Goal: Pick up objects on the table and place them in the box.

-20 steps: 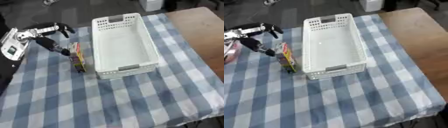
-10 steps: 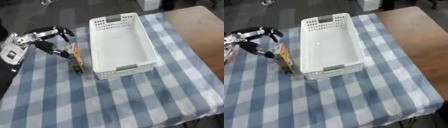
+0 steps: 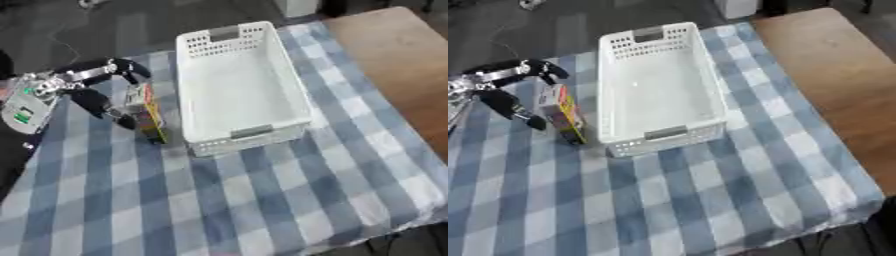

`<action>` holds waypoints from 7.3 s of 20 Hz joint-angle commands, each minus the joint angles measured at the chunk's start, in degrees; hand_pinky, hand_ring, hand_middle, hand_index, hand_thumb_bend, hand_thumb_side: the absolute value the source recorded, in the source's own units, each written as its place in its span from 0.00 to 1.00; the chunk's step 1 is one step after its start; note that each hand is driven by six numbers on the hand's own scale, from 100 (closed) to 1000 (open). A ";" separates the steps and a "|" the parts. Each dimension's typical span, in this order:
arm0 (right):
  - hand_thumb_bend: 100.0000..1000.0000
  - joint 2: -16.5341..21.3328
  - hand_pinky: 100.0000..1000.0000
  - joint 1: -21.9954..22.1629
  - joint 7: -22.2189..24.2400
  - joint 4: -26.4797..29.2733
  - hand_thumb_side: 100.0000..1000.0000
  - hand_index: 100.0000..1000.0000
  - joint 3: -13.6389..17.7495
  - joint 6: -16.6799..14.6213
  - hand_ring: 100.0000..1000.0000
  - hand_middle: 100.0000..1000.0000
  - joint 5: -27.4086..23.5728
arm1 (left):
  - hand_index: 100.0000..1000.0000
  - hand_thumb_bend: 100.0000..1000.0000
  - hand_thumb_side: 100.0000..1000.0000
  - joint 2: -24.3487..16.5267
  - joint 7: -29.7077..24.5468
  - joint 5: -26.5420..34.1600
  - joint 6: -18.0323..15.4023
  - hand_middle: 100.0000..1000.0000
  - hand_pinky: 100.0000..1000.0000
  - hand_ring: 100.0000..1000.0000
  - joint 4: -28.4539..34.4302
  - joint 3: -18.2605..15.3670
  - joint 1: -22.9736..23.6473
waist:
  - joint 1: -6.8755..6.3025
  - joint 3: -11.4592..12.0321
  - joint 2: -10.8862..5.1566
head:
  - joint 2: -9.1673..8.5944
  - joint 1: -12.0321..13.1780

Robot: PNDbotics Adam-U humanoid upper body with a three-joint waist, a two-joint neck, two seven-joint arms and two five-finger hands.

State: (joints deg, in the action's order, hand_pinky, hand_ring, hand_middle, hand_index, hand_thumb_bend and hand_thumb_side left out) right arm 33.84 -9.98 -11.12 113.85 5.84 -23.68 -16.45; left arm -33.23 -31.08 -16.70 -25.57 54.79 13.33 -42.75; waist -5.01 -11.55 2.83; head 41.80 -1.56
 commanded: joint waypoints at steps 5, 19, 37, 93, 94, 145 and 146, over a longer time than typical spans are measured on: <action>0.32 1.95 0.31 -1.11 0.00 0.74 0.85 0.63 0.53 0.06 0.50 0.67 -0.47 | 0.80 0.93 0.49 -0.71 1.58 -2.38 -0.83 0.74 0.60 0.50 -0.52 -0.75 -0.32 | 0.17 -0.21 -0.50 | 0.58 -0.54; 0.32 1.90 0.31 -1.26 -0.17 0.74 0.85 0.63 0.81 0.24 0.50 0.68 -0.76 | 0.77 0.92 0.55 0.04 8.61 -7.96 0.76 0.67 0.53 0.44 -1.43 -1.29 -1.02 | 0.14 -0.34 -0.43 | 1.23 -0.85; 0.32 2.09 0.31 -2.57 0.51 0.74 0.85 0.63 0.77 0.88 0.50 0.67 -1.86 | 0.72 0.86 0.57 1.91 11.64 -4.28 3.81 0.66 0.59 0.43 -3.39 -1.13 -1.23 | -0.17 -1.02 -0.20 | 0.99 -1.61; 0.32 2.62 0.31 0.88 0.47 0.74 0.85 0.62 0.73 0.12 0.49 0.66 0.09 | 0.35 0.42 0.43 -9.74 7.66 1.04 3.17 0.02 0.00 0.00 3.67 -2.89 -6.52 | -0.29 2.15 -1.35 | 1.04 -2.16; 0.32 2.59 0.31 0.94 0.53 0.74 0.86 0.62 0.71 0.15 0.50 0.66 0.20 | 0.35 0.41 0.42 -9.44 8.41 2.26 3.20 0.01 0.00 0.00 3.90 -3.16 -6.76 | -0.25 2.15 -1.34 | 0.98 -2.11; 0.32 3.69 0.32 -4.54 4.52 0.74 0.86 0.63 0.00 1.83 0.50 0.67 -4.33 | 0.89 0.67 0.63 0.97 5.26 20.30 -0.29 0.71 0.64 0.46 10.33 4.39 -9.37 | -1.92 -2.12 -0.21 | 2.32 4.08; 0.32 3.71 0.32 -4.46 4.51 0.74 0.86 0.63 0.03 1.83 0.50 0.67 -4.28 | 0.96 0.77 0.67 0.98 5.56 20.02 -0.46 0.81 0.77 0.56 10.17 4.17 -9.35 | -1.91 -2.07 -0.26 | 2.32 4.01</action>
State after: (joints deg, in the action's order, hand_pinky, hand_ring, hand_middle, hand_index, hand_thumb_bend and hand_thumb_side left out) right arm 35.82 -13.97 -6.78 113.84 5.32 -21.89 -20.66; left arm -31.21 -25.45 4.11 -25.72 64.71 18.54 -51.30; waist -7.29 -13.69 3.40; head 44.30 2.57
